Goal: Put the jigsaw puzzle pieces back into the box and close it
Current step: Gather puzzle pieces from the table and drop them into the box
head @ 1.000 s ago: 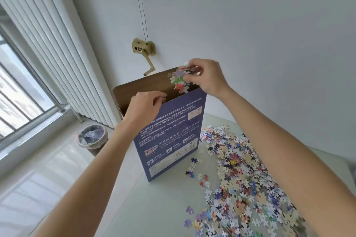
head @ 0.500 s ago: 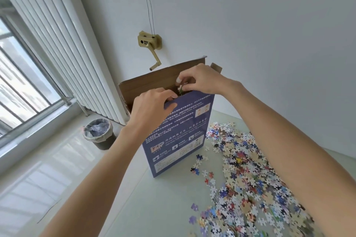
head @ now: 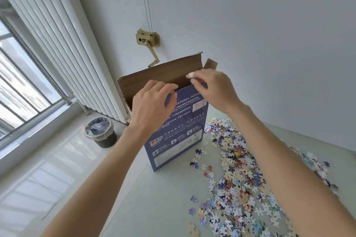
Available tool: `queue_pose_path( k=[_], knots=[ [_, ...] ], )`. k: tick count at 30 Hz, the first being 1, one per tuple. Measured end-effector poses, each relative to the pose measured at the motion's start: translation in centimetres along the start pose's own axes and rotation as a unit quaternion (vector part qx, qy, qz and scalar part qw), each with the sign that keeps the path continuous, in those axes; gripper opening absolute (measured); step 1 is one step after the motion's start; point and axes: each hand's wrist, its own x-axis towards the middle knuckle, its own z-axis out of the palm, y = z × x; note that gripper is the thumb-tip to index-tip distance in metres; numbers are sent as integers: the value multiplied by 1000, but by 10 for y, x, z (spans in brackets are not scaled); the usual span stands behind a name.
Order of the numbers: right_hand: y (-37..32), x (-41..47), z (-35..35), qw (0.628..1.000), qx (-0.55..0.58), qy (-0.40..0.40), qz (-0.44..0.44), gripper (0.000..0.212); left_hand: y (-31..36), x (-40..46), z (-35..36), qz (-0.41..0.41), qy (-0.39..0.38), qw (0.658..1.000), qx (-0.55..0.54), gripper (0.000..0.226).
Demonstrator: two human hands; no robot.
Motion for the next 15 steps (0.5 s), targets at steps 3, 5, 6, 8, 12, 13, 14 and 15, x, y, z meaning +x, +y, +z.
queue_pose_path(
  k=[3,5,6,8,12,13,14,15],
  knots=[
    [7,-66,-4,996,-21,88,11,20,22,-17,14,74,57,994,-59,16],
    [15,-115,1,994,-27,93,59,18,39,-35,33,92,41,988,-114,17],
    [19,-141,5,993,-28,75,91,17,48,-47,44,93,20,985,-141,16],
    [28,-194,16,987,-36,3,158,15,61,-74,70,81,-53,976,-197,16],
    [46,-293,28,927,-57,-174,327,28,78,-136,124,-3,-335,891,-305,27],
    [52,-314,30,903,-63,-215,366,37,83,-151,140,-21,-390,868,-306,32],
    [57,-329,33,884,-66,-248,392,45,85,-164,155,-35,-430,853,-293,39],
    [62,-343,38,865,-64,-275,414,53,89,-176,168,-45,-468,841,-268,47]
  ],
)
